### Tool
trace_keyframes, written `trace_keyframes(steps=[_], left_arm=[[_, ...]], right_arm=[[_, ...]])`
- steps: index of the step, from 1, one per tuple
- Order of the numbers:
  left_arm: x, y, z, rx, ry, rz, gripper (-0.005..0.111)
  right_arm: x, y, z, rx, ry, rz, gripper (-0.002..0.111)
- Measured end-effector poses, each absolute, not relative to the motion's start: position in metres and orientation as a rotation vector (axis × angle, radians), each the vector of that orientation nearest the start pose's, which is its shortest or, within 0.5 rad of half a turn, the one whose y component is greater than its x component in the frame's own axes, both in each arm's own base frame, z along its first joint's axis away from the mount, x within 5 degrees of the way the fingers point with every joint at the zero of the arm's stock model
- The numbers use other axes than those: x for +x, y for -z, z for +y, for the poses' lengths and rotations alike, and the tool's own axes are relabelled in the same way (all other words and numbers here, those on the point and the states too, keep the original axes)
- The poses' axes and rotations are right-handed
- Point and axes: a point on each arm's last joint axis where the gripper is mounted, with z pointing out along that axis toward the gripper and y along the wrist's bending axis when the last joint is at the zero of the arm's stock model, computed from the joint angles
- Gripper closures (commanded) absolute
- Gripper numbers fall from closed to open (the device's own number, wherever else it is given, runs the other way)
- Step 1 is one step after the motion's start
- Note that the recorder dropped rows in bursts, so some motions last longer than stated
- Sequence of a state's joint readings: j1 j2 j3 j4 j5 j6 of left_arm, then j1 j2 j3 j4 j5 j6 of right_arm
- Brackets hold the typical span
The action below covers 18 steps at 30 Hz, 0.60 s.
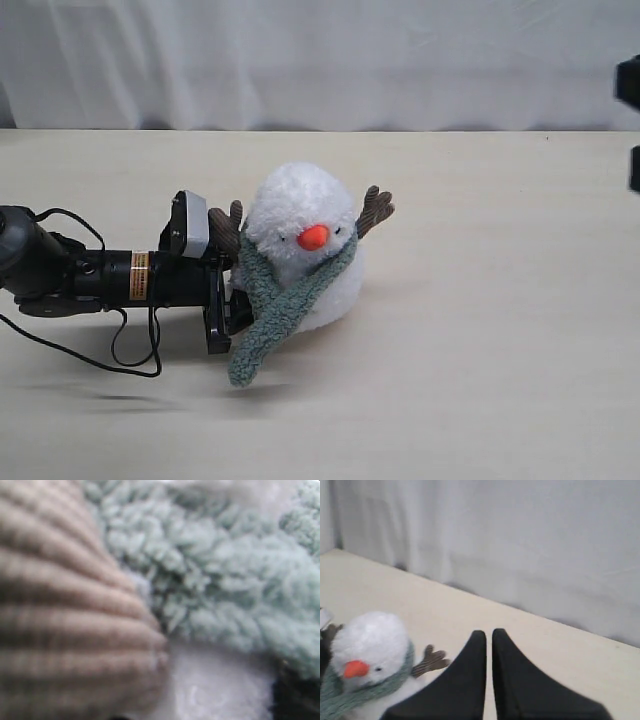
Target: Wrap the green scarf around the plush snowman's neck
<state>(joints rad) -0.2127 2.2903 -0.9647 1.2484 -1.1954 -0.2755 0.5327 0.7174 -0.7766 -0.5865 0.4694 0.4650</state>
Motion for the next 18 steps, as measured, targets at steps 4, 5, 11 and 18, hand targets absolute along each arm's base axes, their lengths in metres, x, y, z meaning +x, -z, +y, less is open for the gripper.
trace_keyframes(steps=[4,5,11,18], left_arm=[[0.329,-0.057,-0.153,1.247,0.907,1.466,0.107],[0.329,-0.057,-0.153,1.247,0.907,1.466,0.107],[0.329,-0.057,-0.153,1.247,0.907,1.466,0.107],[0.329,-0.057,-0.153,1.247,0.907,1.466,0.107]], right_arm=[[0.123,-0.384,0.022,-0.191,0.006,1.729,0.104],[0.118,-0.387,0.016,-0.155,0.026,1.711,0.104],[0.093,-0.397,-0.008,0.008,0.136,1.627,0.104],[0.072,-0.403,-0.013,0.036,0.139,1.552,0.104]])
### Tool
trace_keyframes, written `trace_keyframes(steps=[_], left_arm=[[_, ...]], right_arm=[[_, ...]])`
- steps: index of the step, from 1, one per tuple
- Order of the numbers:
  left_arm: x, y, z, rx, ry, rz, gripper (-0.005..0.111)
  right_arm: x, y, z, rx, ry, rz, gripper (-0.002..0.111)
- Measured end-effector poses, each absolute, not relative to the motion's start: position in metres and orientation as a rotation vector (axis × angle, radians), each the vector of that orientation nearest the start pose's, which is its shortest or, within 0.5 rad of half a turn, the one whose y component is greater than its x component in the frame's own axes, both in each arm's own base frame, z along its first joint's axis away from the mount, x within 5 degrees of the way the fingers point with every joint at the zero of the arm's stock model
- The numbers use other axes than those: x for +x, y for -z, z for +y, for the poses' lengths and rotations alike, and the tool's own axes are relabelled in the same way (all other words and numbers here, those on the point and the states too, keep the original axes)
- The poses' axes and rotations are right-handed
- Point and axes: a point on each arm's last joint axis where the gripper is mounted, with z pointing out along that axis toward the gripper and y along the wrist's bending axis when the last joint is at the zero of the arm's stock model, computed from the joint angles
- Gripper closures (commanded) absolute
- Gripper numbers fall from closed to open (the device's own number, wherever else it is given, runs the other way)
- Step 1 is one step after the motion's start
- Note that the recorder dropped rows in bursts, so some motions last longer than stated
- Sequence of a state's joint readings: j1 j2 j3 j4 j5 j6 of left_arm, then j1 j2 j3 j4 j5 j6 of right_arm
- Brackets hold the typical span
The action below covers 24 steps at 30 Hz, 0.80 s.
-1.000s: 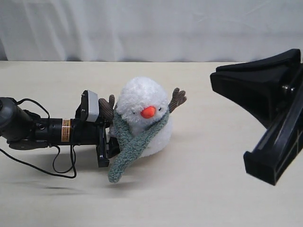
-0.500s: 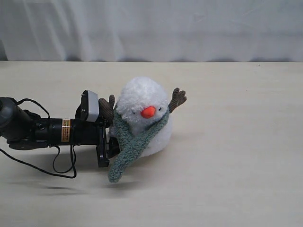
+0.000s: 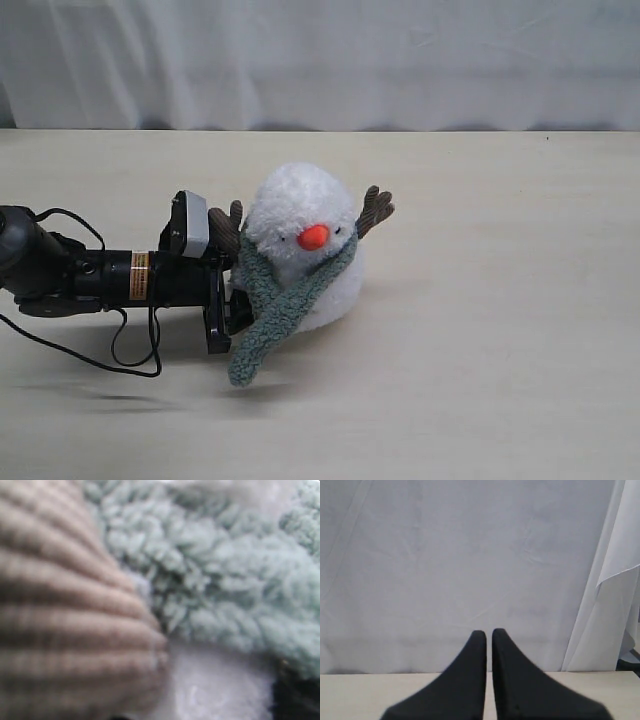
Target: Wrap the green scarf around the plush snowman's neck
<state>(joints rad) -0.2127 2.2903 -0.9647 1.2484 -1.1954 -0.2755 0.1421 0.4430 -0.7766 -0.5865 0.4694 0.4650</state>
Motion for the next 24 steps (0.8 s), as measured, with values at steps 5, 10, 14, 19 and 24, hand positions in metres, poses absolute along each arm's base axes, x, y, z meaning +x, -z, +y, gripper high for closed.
trace_keyframes(steps=[5,10,14,19,24], left_arm=[[0.329,-0.057,-0.153,1.247,0.907,1.466,0.107],[0.329,-0.057,-0.153,1.247,0.907,1.466,0.107],[0.329,-0.057,-0.153,1.247,0.907,1.466,0.107],[0.329,-0.057,-0.153,1.247,0.907,1.466,0.107],[0.329,-0.057,-0.153,1.247,0.907,1.466,0.107]], right_arm=[[0.064,-0.404,-0.013,0.055,0.103,1.531,0.104],[0.048,-0.404,-0.006,0.146,-0.145,1.509,0.104],[0.030,-0.405,-0.004,0.188,-0.276,1.455,0.104],[0.009,-0.406,-0.006,0.221,-0.295,1.378,0.104],[-0.011,-0.398,-0.001,0.307,-0.363,1.276,0.104]])
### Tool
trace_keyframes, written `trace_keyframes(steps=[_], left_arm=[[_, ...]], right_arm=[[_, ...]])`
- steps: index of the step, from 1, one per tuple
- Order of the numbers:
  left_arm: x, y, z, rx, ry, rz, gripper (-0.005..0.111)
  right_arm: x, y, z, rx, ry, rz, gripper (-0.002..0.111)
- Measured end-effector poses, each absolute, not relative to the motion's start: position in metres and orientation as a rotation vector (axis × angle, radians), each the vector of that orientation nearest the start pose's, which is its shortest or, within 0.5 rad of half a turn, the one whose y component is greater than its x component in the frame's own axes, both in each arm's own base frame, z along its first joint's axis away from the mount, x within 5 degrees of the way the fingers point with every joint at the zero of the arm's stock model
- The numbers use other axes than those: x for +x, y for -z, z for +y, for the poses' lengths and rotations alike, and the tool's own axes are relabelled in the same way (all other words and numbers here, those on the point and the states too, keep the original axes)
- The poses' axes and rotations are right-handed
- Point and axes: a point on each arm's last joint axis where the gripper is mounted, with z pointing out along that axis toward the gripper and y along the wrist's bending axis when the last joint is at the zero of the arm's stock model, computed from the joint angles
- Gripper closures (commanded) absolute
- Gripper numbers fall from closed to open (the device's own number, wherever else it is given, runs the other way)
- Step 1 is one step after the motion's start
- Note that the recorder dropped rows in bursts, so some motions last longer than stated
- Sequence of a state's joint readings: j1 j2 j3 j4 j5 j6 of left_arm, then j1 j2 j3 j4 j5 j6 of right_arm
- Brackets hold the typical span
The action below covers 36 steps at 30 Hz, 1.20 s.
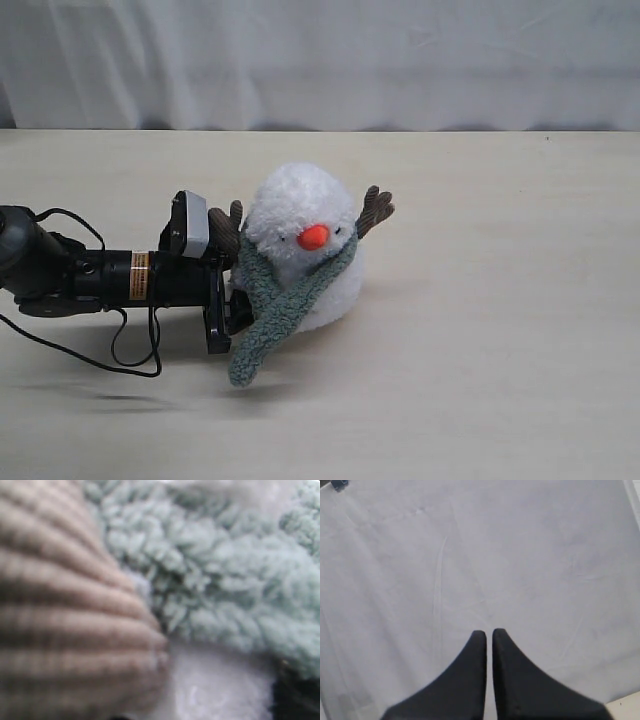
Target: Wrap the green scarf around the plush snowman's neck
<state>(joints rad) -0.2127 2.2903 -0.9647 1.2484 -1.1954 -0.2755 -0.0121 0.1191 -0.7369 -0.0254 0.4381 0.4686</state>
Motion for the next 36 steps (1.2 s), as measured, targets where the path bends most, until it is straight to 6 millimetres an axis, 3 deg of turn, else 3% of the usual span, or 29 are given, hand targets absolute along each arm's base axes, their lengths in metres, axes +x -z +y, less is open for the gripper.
trace_keyframes(steps=[5,8,12,26,31,36], left_arm=[[0.329,-0.057,-0.153,1.247,0.907,1.466,0.107],[0.329,-0.057,-0.153,1.247,0.907,1.466,0.107],[0.329,-0.057,-0.153,1.247,0.907,1.466,0.107],[0.329,-0.057,-0.153,1.247,0.907,1.466,0.107],[0.329,-0.057,-0.153,1.247,0.907,1.466,0.107],[0.329,-0.057,-0.153,1.247,0.907,1.466,0.107]], right_arm=[[-0.007,-0.361,0.000,0.324,-0.364,1.226,0.104],[0.011,-0.330,-0.001,0.348,-0.356,1.307,0.104],[0.024,-0.306,-0.001,0.367,-0.348,1.377,0.104],[0.052,-0.214,-0.004,0.409,-0.264,1.657,0.104],[0.054,-0.190,-0.004,0.424,-0.255,1.724,0.104],[0.055,-0.187,-0.004,0.428,-0.253,1.737,0.104]])
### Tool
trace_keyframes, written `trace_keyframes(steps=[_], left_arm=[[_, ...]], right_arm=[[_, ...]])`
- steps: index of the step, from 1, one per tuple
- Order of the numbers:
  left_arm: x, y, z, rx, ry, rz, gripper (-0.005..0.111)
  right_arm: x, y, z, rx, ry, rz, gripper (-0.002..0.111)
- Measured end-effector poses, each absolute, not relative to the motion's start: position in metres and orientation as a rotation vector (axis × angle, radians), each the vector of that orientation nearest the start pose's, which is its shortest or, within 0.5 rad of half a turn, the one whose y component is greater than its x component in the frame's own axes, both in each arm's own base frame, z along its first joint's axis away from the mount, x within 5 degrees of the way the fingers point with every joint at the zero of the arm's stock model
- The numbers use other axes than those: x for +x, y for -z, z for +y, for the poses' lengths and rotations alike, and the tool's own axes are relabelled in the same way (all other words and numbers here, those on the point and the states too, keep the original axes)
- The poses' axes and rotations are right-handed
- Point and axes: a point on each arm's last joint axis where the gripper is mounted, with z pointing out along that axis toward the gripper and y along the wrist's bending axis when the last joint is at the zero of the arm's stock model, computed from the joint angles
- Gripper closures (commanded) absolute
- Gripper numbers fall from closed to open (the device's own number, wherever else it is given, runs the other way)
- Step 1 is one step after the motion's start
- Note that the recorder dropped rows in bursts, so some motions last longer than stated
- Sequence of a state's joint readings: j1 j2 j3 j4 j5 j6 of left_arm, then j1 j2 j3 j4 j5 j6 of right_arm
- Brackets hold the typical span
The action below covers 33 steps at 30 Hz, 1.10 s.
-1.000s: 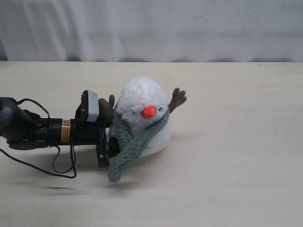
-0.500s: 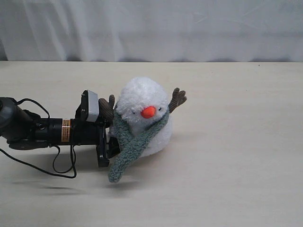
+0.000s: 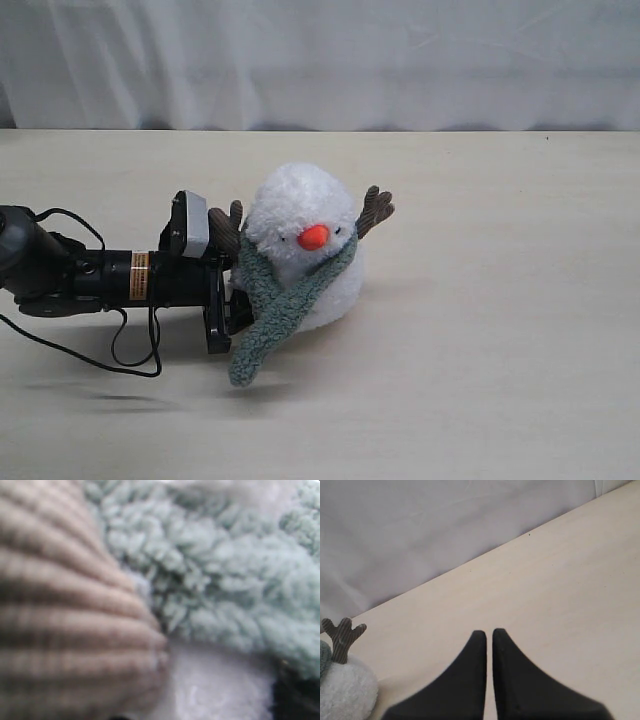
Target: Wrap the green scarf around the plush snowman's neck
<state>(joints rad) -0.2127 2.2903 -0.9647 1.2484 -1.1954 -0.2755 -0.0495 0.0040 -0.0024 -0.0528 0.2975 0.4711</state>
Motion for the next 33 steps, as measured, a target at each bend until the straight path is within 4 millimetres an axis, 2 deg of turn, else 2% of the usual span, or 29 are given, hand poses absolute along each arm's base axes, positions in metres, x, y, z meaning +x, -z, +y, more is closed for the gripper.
trace_keyframes(steps=[28,33], left_arm=[[0.3292,-0.0573,-0.1532,1.251,0.900,1.459,0.107],[0.3296,-0.0574,-0.1531,1.246,0.898,1.461,0.107]], right_arm=[[0.0533,-0.1819,-0.0043,0.443,-0.244,1.791,0.104],[0.0533,-0.1819,-0.0043,0.354,-0.175,1.808,0.104]])
